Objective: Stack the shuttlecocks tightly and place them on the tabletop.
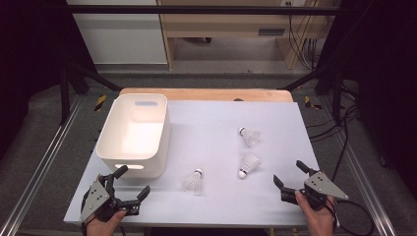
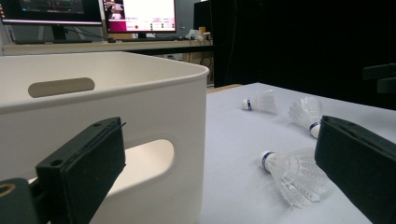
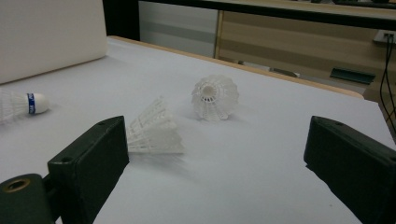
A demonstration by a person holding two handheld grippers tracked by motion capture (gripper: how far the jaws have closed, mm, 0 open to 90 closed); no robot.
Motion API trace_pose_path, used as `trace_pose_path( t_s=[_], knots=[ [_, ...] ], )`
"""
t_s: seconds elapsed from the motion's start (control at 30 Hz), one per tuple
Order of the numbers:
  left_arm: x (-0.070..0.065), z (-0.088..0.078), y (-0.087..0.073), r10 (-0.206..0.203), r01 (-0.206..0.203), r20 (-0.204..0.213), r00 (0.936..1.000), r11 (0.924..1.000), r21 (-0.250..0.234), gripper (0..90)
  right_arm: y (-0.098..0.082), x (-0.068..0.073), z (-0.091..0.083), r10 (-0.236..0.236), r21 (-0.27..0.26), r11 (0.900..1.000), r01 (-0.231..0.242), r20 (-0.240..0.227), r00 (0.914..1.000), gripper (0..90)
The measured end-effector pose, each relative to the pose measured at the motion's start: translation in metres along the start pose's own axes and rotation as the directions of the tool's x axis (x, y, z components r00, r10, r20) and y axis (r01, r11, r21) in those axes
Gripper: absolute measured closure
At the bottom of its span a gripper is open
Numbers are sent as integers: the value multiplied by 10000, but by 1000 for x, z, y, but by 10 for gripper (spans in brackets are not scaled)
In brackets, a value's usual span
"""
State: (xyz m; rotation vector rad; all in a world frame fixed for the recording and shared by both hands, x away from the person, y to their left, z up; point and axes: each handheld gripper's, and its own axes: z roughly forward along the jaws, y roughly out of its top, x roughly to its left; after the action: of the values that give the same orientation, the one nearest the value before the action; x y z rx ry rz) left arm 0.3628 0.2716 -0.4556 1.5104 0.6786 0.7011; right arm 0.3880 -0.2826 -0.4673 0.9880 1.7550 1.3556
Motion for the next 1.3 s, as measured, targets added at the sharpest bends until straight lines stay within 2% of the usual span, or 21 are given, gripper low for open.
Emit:
trace_pose_path(
  t_s=[0.13,0.33,0.53,0.63,0.8,0.93,1.0,1.03,1.13,1.3],
  knots=[
    [-3,2,1,-24,22,79,10000,9998,187,16,-1,-2,1,-29,-45,10000,31,309,9995,59],
    [-10,4,3,35,-42,256,9997,9996,270,23,-3,-3,-1,-175,-11,9998,175,310,9994,57],
    [-18,7,2,179,-208,436,9989,9975,677,25,-2,-2,-6,-118,-35,9999,120,474,9988,58],
    [-23,8,4,416,-462,585,9974,9958,797,29,-1,-1,-6,-213,24,9998,212,522,9984,58],
    [-34,12,4,854,-947,725,9937,9859,1377,41,-1,0,-6,-313,116,9995,307,567,9979,58],
    [-42,20,4,715,-884,1095,9914,9834,1584,49,-1,0,-5,-361,202,9992,350,573,9977,58],
    [-44,24,3,732,-925,1151,9907,9807,1725,57,-1,0,-6,-409,250,9989,395,583,9975,58],
    [-48,32,1,843,-1081,1175,9895,9709,2135,61,-1,0,-6,-423,222,9989,410,596,9973,58],
    [-55,42,-1,911,-1215,1244,9880,9568,2640,86,-1,0,-6,-468,187,9988,458,599,9971,58],
    [-65,55,-1,1300,-1643,1323,9826,9413,2950,170,-1,2,-5,-517,204,9985,506,567,9971,58]
  ],
)
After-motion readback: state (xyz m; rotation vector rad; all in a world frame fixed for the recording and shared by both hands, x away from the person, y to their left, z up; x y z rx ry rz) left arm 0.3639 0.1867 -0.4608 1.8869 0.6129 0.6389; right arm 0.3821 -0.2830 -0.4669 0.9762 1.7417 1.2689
